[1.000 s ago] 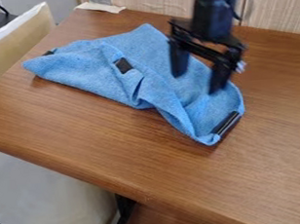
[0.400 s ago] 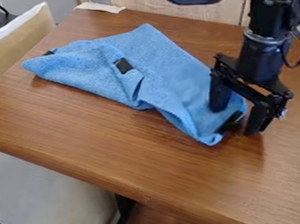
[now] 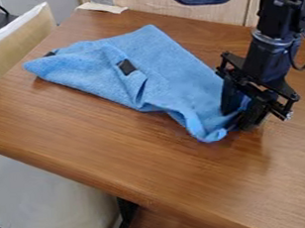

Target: Fold the cloth from bottom right to top left

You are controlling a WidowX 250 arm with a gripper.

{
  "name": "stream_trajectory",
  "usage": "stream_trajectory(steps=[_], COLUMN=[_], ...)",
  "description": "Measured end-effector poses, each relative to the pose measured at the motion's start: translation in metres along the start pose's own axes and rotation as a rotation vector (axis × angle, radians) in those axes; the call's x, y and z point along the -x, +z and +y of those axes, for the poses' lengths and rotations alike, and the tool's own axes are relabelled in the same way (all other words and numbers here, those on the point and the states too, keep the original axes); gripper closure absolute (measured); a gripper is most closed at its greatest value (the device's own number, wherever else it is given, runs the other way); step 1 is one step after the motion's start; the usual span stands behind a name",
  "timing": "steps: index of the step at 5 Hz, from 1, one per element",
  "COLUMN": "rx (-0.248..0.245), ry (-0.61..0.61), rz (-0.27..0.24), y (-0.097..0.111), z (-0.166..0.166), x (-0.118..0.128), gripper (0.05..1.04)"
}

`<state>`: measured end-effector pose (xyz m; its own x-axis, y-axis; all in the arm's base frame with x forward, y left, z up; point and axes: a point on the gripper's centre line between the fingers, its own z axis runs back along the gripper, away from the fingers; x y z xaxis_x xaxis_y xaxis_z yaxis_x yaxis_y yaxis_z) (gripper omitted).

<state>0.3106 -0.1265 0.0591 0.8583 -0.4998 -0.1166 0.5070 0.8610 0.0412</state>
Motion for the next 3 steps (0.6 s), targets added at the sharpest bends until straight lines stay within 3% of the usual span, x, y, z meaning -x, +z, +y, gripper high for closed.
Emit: stream_trajectory(steps=[1, 2, 3], rx=[-0.006, -0.037, -0.030], ry=[-0.008, -0.042, -0.053], rz=[-0.001, 0.006, 0.015], y=[0.0002, 0.0044, 0.0063], z=[-0.0002, -0.0047, -0.0056], x=[0.0009, -0.0003, 0.0016], gripper=[0.892, 0.991, 1.006])
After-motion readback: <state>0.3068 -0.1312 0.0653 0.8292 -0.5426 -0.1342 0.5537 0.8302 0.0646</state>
